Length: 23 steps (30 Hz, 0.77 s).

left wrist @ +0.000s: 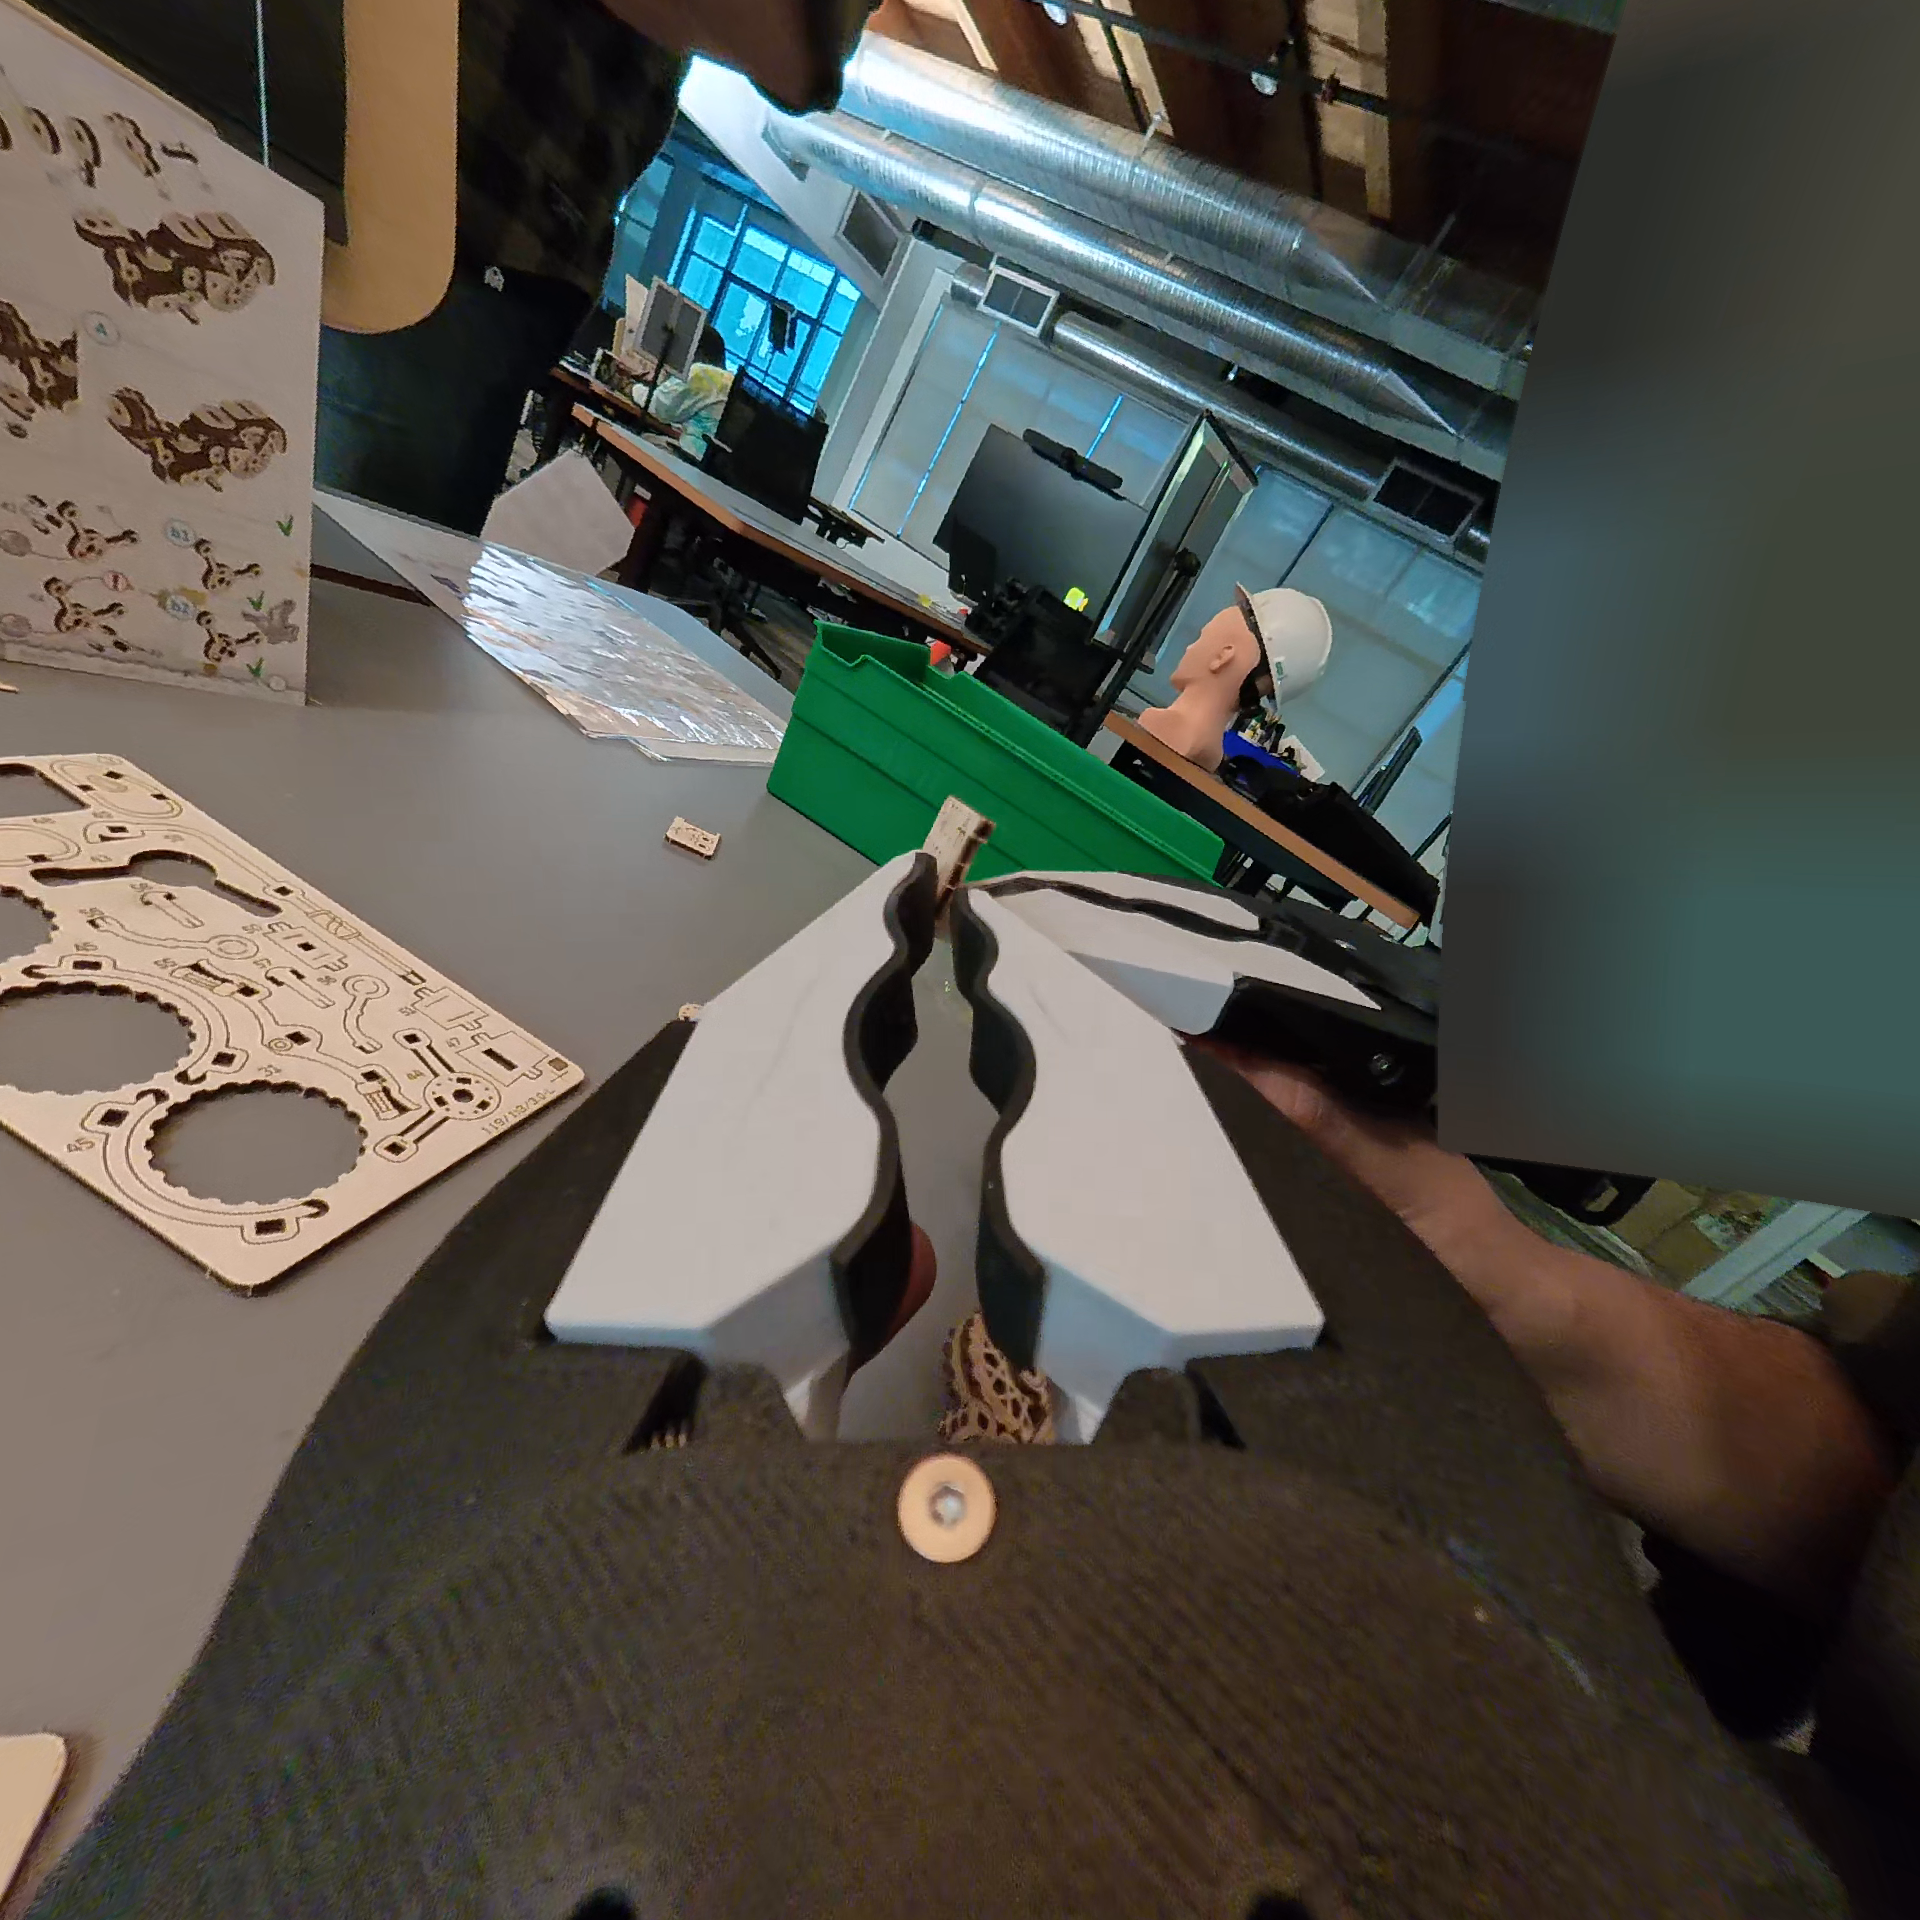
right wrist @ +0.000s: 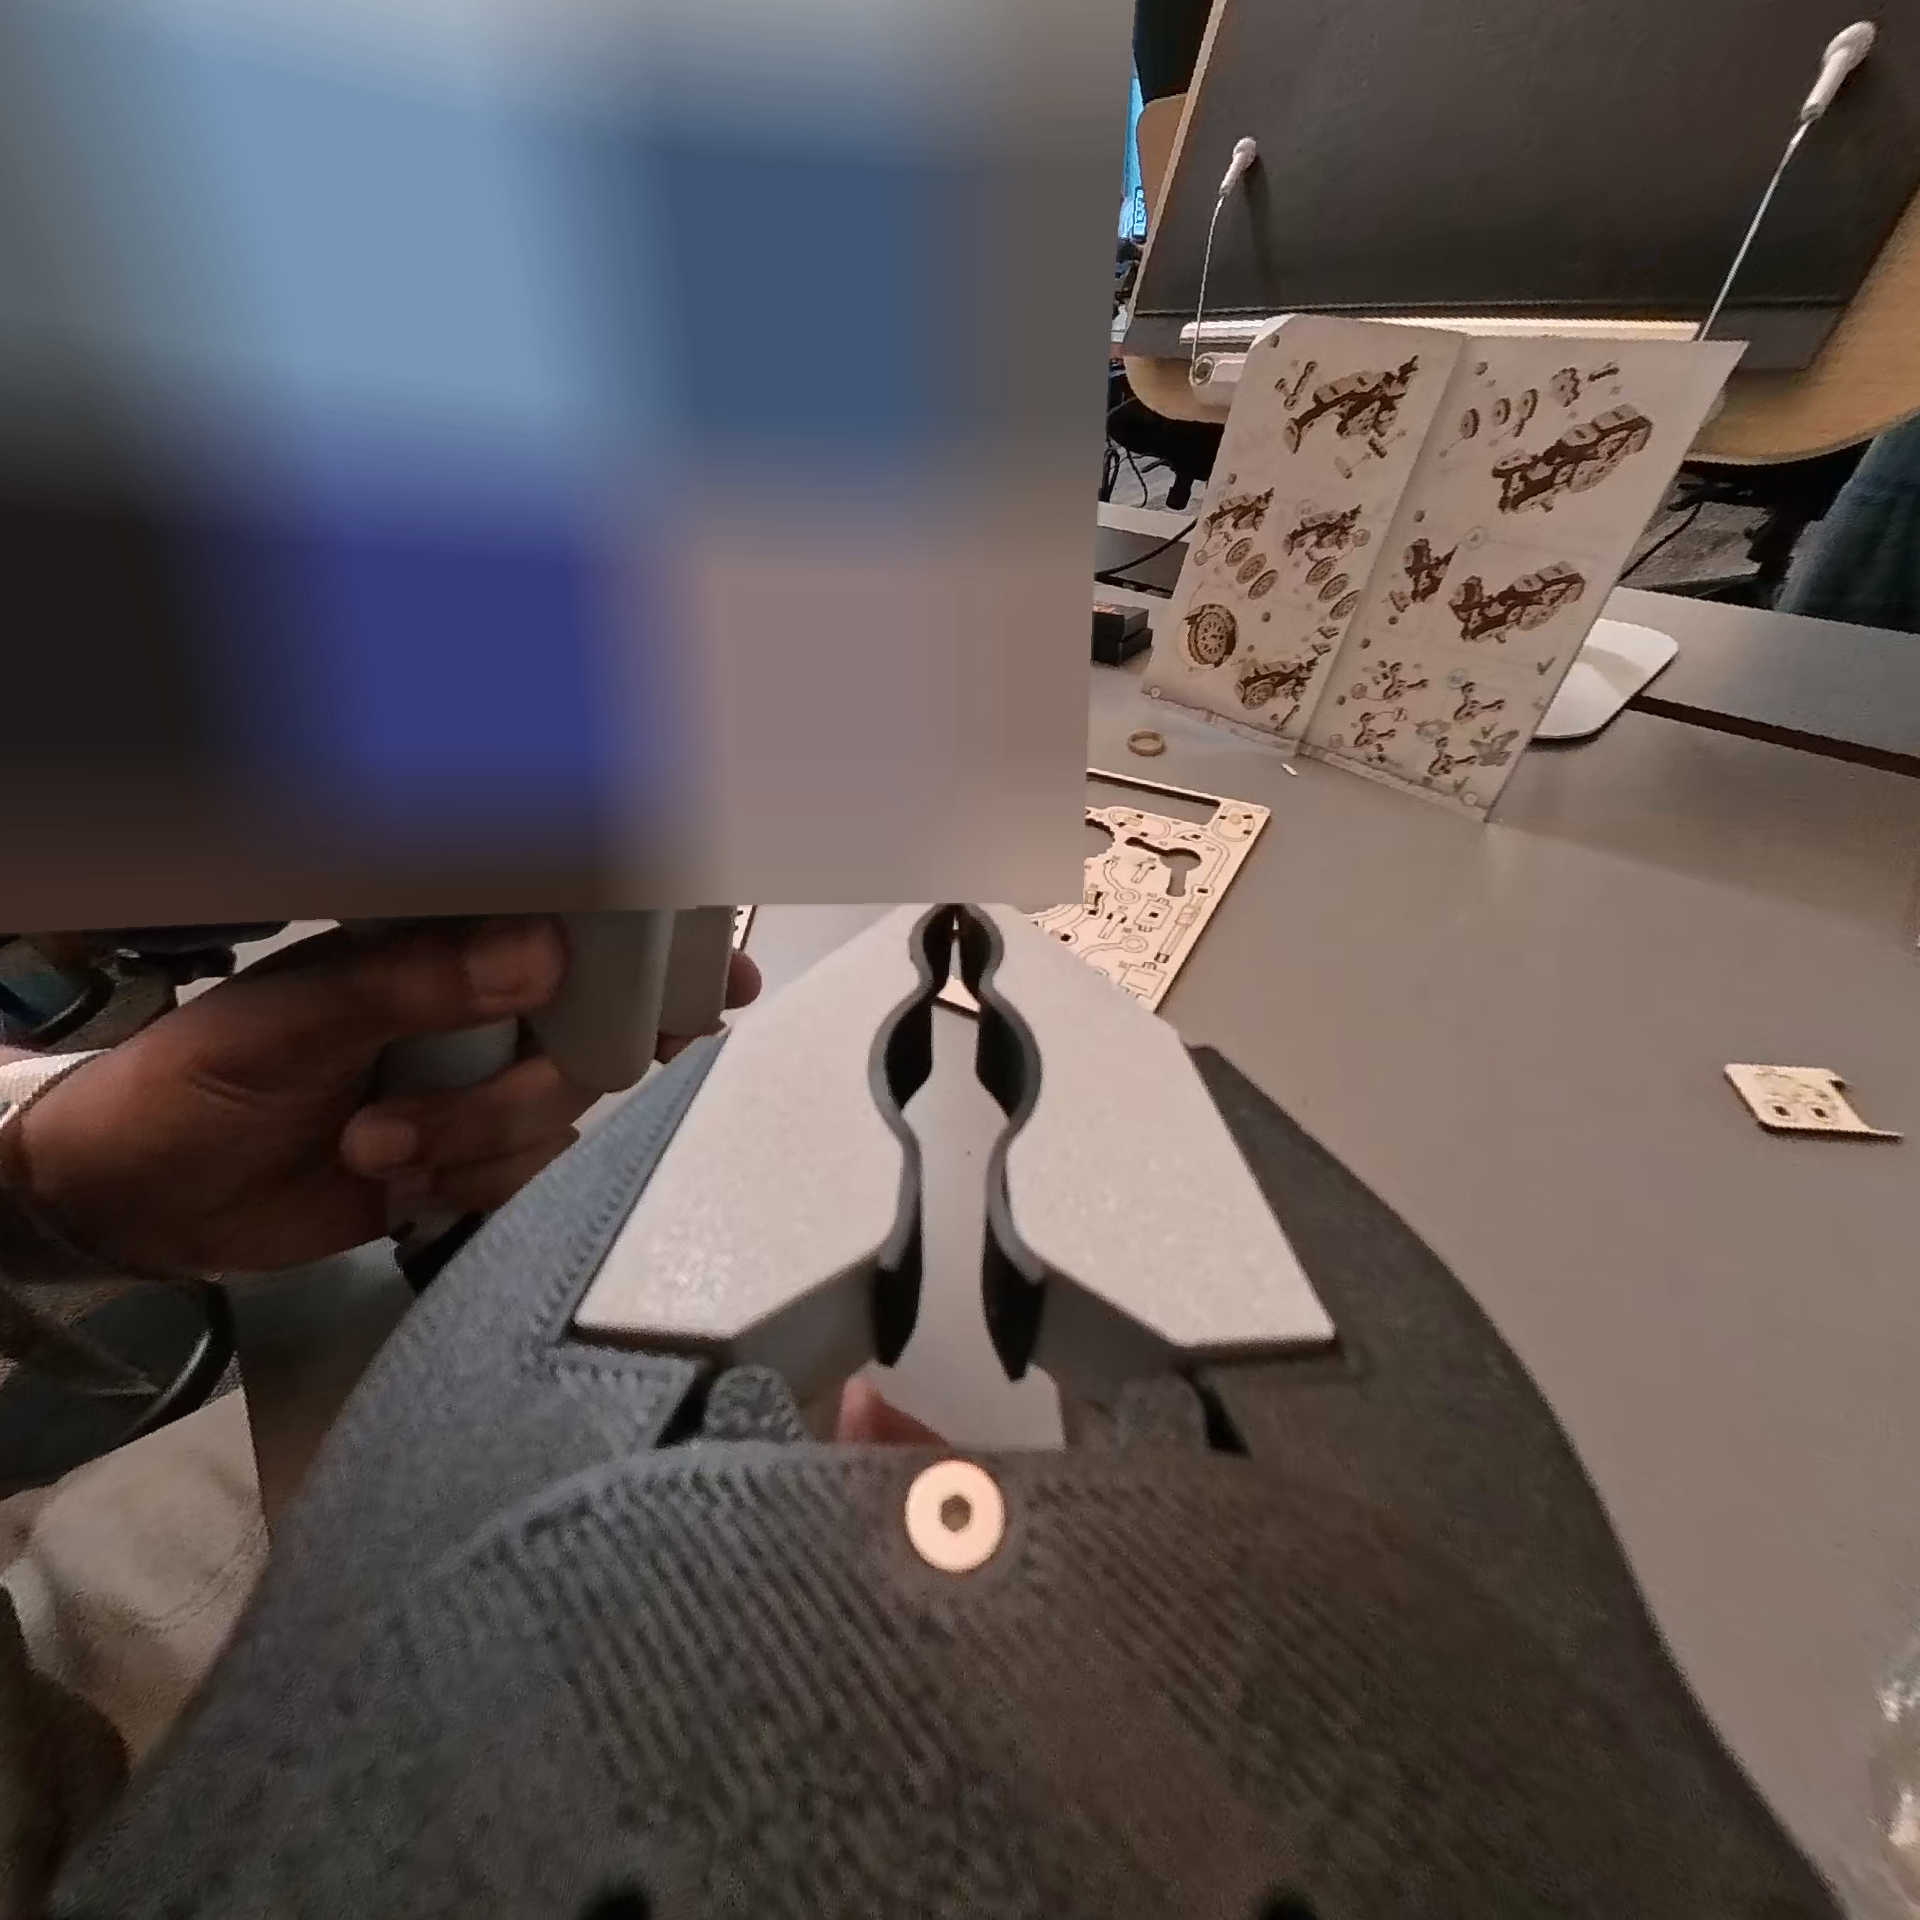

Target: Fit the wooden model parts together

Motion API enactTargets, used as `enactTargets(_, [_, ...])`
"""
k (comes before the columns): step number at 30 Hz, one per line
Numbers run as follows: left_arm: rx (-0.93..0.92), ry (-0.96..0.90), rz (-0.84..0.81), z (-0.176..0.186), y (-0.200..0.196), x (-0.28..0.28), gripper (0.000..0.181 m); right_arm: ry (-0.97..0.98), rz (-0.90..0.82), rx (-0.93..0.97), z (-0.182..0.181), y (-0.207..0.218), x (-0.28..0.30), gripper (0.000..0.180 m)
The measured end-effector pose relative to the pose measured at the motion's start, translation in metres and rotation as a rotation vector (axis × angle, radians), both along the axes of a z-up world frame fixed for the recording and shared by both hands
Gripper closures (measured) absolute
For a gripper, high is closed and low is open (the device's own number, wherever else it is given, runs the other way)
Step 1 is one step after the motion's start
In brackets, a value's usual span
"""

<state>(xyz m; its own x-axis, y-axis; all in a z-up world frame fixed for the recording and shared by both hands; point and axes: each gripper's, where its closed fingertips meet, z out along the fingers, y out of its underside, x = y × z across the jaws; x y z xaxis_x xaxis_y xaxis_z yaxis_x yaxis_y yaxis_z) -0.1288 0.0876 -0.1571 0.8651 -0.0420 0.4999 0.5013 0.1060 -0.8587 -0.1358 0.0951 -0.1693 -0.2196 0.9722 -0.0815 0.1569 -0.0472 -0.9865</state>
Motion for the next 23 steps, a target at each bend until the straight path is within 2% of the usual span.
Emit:
enactTargets(16, [-0.006,-0.008,0.041,-0.002,-0.003,-0.011,0.179,0.000,-0.015,-0.002,0.001,0.009,0.002,0.180])
enactTargets(17, [-0.007,-0.016,0.038,-0.002,-0.002,-0.011,0.179,-0.007,-0.009,0.001,-0.001,0.008,0.002,0.177])
enactTargets(19, [-0.008,-0.021,0.033,-0.003,-0.002,-0.010,0.179,-0.019,-0.006,0.001,-0.004,0.007,0.001,0.159])
enactTargets(21, [-0.009,-0.019,0.020,-0.003,-0.001,-0.008,0.179,-0.025,-0.001,-0.012,-0.005,0.007,0.000,0.153])
enactTargets(23, [-0.010,-0.018,0.012,-0.003,-0.001,-0.007,0.179,-0.025,0.004,-0.026,-0.004,0.007,0.000,0.154])
